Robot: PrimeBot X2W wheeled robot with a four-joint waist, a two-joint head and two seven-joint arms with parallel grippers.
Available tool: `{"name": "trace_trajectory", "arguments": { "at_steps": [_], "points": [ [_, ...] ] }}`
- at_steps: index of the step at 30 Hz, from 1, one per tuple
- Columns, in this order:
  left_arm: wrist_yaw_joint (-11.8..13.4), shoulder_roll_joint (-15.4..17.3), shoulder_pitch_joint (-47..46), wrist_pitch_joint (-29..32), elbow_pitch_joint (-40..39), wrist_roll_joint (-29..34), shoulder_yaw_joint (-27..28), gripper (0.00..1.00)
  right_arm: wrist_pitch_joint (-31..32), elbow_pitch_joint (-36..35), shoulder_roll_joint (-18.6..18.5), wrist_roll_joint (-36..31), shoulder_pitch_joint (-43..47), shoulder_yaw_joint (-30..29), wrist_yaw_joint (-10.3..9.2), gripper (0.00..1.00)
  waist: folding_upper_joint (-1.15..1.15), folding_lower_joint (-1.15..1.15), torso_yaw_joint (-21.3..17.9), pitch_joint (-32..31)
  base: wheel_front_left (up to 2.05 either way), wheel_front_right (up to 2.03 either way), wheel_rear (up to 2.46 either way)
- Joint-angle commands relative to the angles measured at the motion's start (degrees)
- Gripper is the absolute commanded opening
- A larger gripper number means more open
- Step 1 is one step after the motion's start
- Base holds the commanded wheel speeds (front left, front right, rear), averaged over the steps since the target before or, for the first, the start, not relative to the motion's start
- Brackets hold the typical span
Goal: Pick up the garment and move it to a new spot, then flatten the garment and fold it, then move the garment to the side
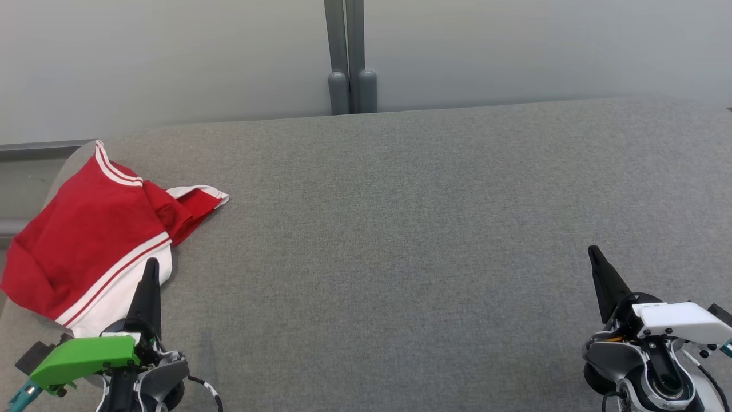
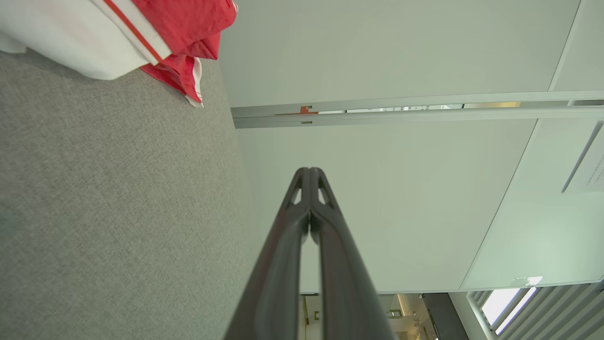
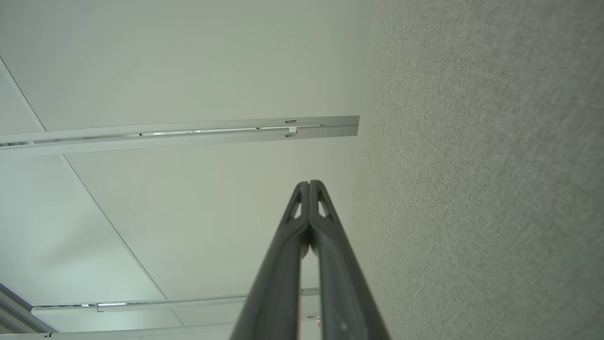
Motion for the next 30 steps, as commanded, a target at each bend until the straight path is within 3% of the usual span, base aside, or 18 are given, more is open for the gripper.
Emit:
{"name": "trace_trajectory", "arguments": {
  "at_steps": [1,30],
  "points": [
    [-0.3,0.4,0.7,0.2,-0.1,0.0,0.1,0.0,0.2,-0.3,-0.2,0.4,0.5,-0.1,0.04,0.0,0.0,0.0,0.0,0.0,0.0,0.0,0.0],
    [-0.3,0.4,0.7,0.2,-0.1,0.0,0.1,0.0,0.1,-0.2,-0.2,0.4,0.5,-0.1,0.04,0.0,0.0,0.0,0.0,0.0,0.0,0.0,0.0]
  ]
}}
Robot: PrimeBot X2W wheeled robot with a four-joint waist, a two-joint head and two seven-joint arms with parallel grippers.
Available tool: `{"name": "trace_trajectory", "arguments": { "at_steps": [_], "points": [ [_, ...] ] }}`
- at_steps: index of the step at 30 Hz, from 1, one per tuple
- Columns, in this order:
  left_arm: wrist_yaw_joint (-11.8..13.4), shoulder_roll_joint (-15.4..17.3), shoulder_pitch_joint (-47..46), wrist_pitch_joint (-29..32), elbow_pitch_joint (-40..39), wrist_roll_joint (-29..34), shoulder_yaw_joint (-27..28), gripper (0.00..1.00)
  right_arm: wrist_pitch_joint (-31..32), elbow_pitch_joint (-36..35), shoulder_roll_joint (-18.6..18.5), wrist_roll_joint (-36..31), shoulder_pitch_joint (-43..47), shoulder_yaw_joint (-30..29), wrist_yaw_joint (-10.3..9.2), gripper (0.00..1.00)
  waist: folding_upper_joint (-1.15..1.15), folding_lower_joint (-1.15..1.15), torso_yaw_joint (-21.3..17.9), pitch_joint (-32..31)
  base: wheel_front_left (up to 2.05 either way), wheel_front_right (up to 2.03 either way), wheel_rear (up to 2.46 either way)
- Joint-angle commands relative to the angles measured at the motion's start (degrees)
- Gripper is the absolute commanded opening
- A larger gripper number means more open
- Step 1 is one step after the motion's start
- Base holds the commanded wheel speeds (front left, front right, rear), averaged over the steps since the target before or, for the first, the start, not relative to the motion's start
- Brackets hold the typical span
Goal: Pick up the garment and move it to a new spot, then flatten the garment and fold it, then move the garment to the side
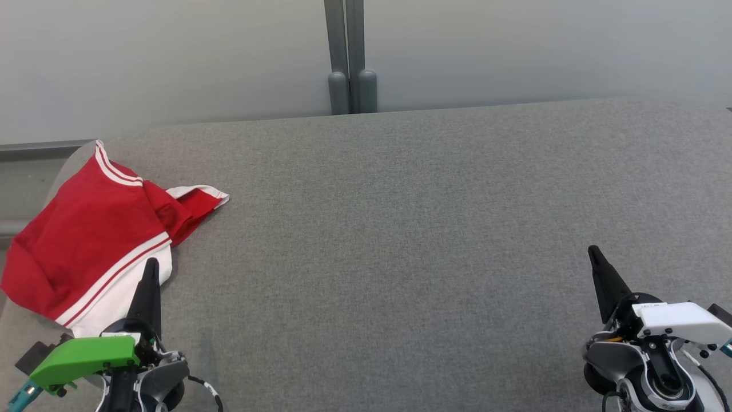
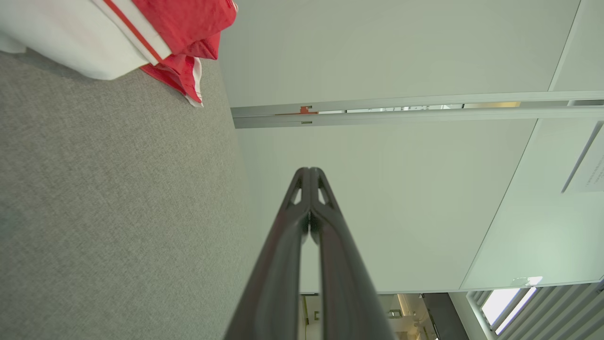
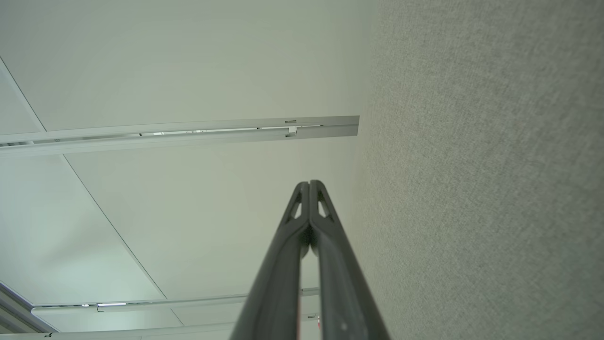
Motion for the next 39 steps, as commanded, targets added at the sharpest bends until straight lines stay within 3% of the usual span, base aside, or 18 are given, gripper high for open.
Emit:
{"name": "trace_trajectory", "arguments": {
  "at_steps": [1,2,12,28,39],
  "points": [
    [-0.3,0.4,0.7,0.2,-0.1,0.0,0.1,0.0,0.1,-0.2,-0.2,0.4,0.5,-0.1,0.04,0.0,0.0,0.0,0.0,0.0,0.0,0.0,0.0],
    [0.0,0.0,0.0,0.0,0.0,0.0,0.0,1.0,0.0,0.0,0.0,0.0,0.0,0.0,0.0,1.0,0.0,0.0,0.0,0.0,0.0,0.0,0.0],
    [0.1,0.1,-0.1,-2.2,2.3,4.7,-0.5,1.0,-2.1,1.1,-0.7,-3.5,0.6,1.4,-0.01,1.0,0.0,0.0,0.0,0.1,0.0,0.0,0.0],
    [0.6,-0.1,-1.3,-6.8,4.3,27.2,-1.5,1.0,-6.8,3.1,-1.5,-23.6,-0.6,4.0,0.0,1.0,0.0,0.0,0.0,0.5,0.0,0.0,0.0],
    [1.0,0.0,-1.6,-9.2,5.6,37.8,-2.5,1.0,-9.1,3.5,-1.6,-34.1,-0.9,5.2,0.01,1.0,0.0,0.0,0.0,0.8,0.0,0.0,0.0]
  ]
}}
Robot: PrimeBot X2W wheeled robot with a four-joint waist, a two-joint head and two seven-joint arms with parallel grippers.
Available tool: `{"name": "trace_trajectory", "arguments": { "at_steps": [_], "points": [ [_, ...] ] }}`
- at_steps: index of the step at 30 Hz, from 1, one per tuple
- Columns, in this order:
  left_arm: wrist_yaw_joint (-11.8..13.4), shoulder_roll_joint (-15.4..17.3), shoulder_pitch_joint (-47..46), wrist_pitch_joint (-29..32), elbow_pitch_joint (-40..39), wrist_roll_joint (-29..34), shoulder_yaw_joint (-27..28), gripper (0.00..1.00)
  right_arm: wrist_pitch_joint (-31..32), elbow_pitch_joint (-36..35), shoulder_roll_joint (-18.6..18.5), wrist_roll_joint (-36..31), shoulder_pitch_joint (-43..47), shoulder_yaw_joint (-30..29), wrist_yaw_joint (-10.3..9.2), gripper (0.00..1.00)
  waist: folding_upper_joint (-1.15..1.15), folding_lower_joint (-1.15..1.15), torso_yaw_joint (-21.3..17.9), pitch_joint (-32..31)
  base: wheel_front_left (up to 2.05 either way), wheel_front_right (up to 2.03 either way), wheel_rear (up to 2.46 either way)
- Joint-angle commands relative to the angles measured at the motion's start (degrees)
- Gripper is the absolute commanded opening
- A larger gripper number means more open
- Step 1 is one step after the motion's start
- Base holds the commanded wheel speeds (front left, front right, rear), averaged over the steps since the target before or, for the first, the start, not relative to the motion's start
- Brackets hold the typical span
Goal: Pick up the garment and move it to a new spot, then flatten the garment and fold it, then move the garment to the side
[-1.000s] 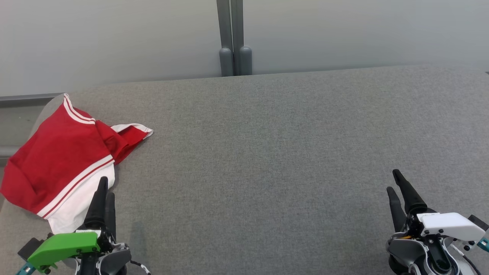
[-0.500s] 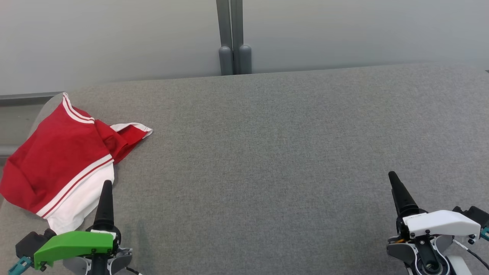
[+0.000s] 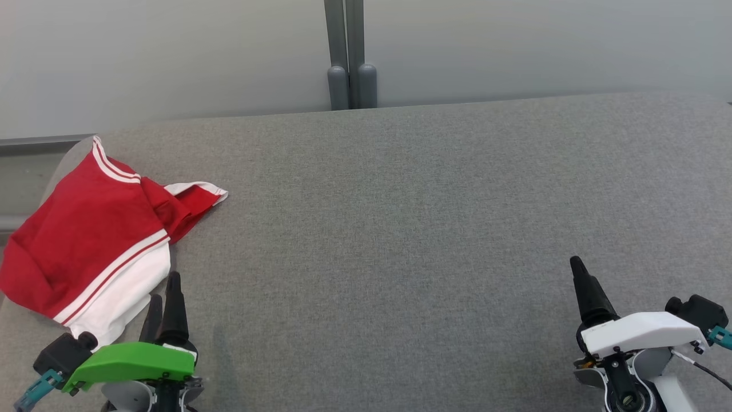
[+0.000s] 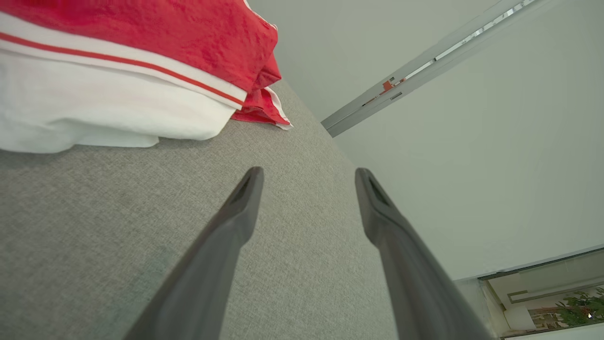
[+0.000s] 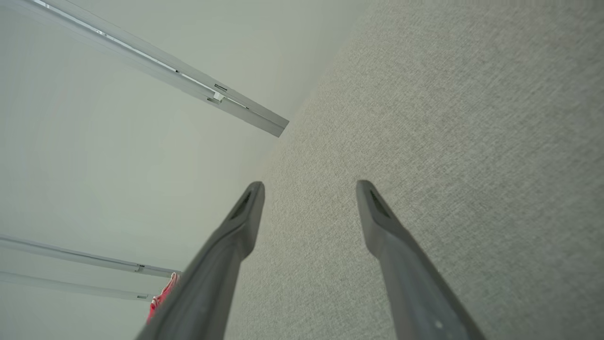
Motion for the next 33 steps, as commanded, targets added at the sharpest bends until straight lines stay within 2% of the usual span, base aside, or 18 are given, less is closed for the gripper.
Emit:
{"name": "trace_trajectory", "arguments": {
  "at_steps": [1,33],
  "points": [
    [0.2,0.4,-2.0,-0.7,-0.5,2.6,-0.1,1.0,-0.7,-0.6,-0.4,-2.5,-1.6,0.2,0.03,1.0,0.0,0.0,0.0,0.0,0.0,0.0,0.0],
    [0.9,0.6,-2.7,-6.2,2.5,26.6,-2.4,1.0,-6.3,2.4,-0.8,-24.1,-2.7,3.2,0.04,1.0,0.0,0.0,0.2,0.3,0.0,0.0,0.0]
  ]
}}
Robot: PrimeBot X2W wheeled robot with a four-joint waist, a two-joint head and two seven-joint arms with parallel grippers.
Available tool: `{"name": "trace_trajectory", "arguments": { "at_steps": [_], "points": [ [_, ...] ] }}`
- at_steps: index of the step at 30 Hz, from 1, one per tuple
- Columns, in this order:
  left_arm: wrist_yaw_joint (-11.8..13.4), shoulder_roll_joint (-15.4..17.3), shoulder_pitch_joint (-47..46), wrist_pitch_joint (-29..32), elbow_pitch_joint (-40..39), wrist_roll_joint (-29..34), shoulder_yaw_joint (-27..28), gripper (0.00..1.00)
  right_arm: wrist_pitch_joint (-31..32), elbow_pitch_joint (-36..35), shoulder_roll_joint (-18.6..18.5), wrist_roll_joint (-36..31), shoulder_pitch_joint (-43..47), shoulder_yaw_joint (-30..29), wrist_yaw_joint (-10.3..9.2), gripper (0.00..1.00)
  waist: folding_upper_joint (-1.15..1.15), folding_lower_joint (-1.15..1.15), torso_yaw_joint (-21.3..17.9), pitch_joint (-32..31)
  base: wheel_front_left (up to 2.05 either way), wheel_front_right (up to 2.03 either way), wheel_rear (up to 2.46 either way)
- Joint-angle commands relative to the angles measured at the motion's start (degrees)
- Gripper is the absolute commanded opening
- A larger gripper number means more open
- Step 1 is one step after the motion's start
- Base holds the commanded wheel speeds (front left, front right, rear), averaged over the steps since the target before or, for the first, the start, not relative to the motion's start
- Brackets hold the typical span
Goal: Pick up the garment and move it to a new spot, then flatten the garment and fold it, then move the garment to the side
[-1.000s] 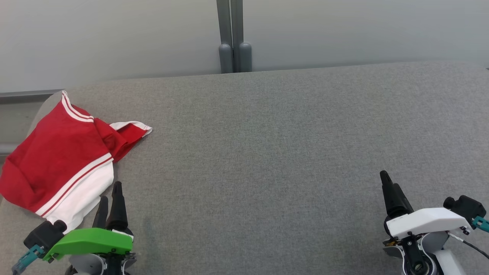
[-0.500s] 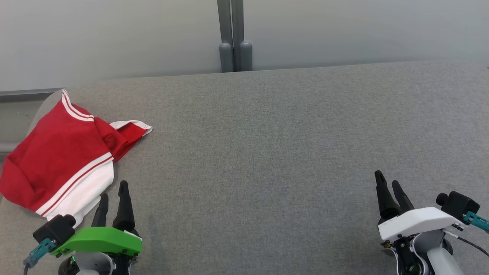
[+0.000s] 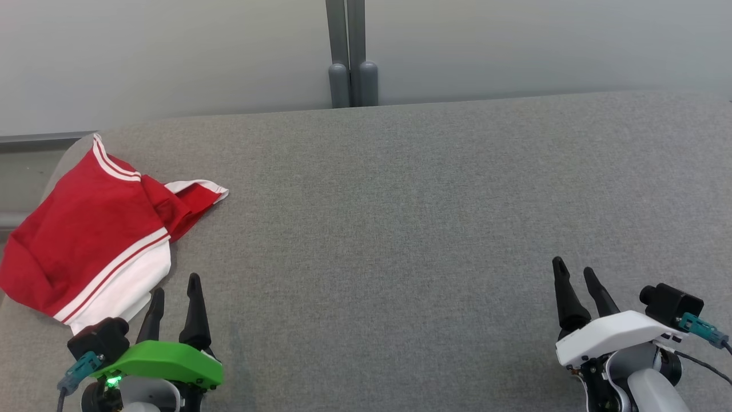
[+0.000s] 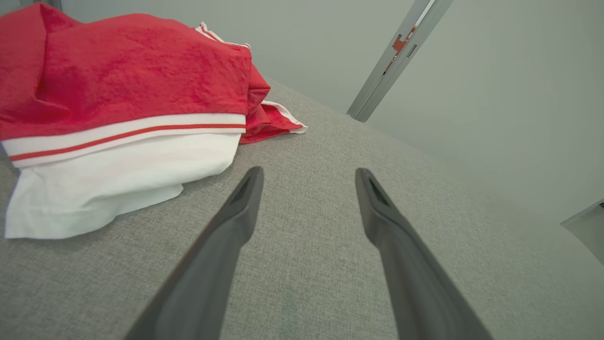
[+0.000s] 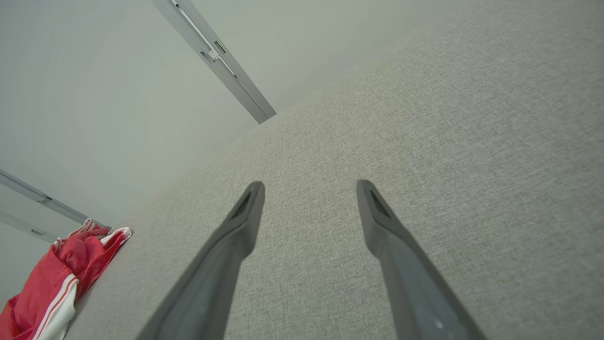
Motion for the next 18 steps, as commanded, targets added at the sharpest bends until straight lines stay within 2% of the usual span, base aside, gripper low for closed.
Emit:
{"name": "trace_trajectory", "arguments": {
  "at_steps": [1,18],
  "points": [
    [0.3,0.5,-2.0,-0.6,-0.1,2.2,-0.1,1.0,-0.7,-0.2,-0.3,-2.0,-1.6,0.1,0.03,1.0,0.0,0.0,0.0,0.1,0.0,0.0,0.0],
    [0.9,0.6,-2.1,-2.9,1.1,11.8,-0.7,1.0,-3.1,0.7,0.2,-11.4,-1.5,0.4,0.04,1.0,0.0,0.0,-0.2,0.2,0.0,0.0,0.0]
  ]
}}
